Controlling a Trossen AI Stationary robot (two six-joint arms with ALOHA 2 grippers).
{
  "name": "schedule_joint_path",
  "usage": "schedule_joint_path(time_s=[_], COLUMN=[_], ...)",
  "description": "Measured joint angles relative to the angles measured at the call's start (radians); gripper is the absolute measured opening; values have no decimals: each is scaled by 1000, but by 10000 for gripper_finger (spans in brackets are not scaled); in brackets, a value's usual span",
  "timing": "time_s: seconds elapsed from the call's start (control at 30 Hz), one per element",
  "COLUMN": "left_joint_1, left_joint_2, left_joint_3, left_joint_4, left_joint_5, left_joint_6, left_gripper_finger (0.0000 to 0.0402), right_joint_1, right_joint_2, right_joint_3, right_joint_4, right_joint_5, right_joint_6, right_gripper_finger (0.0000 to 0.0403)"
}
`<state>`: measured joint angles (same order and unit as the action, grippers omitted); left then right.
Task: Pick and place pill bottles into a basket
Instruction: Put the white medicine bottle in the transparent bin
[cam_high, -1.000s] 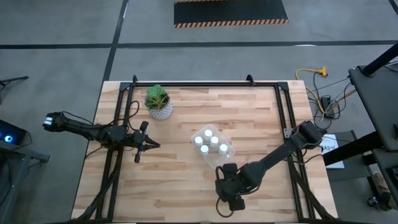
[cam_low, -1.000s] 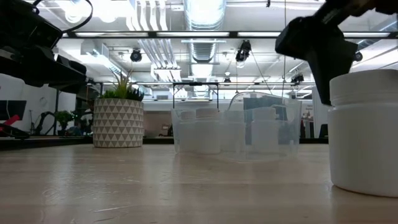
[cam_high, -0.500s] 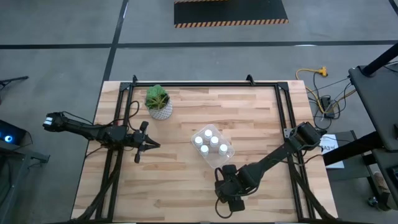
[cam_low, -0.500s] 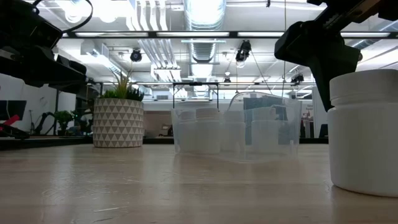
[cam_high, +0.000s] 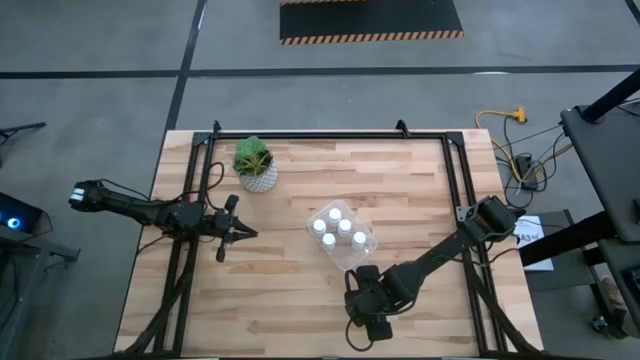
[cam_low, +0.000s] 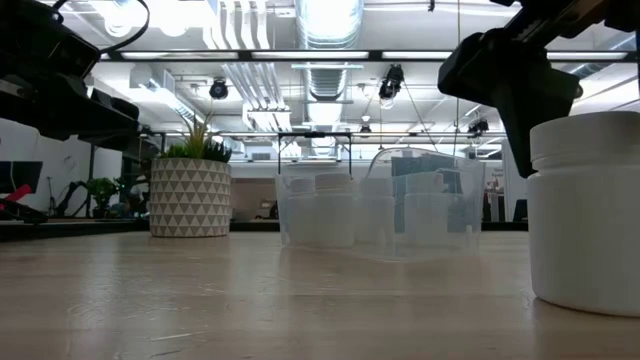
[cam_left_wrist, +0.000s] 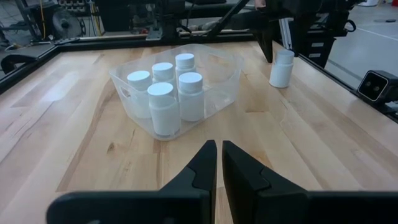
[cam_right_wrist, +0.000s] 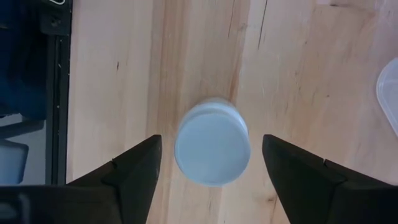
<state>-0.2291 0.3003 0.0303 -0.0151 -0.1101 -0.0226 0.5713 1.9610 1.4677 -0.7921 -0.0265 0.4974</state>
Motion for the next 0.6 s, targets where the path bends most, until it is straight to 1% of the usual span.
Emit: schedule_joint_path(time_s=[0.17, 0.3, 0.4, 0.53, 0.57, 0.6], left_joint_1=[0, 0, 0, 0, 0, 0], left_joint_2=[0, 0, 0, 0, 0, 0], left_joint_3=[0, 0, 0, 0, 0, 0], left_joint_4=[0, 0, 0, 0, 0, 0], left_joint_5=[0, 0, 0, 0, 0, 0], left_joint_6=[0, 0, 0, 0, 0, 0], left_gripper_finger=[8, 8, 8, 8, 8, 8], right_joint_1=[0, 0, 0, -1, -2, -2], right_joint_2=[0, 0, 0, 0, 0, 0], right_joint_3=[0, 0, 0, 0, 0, 0], right_joint_4=[25, 28, 27, 26, 26, 26], right_joint_5=[0, 1, 1, 0, 1, 1], right_joint_6=[0, 0, 0, -3, -5, -7], right_gripper_finger=[259, 242, 212, 150, 141, 140])
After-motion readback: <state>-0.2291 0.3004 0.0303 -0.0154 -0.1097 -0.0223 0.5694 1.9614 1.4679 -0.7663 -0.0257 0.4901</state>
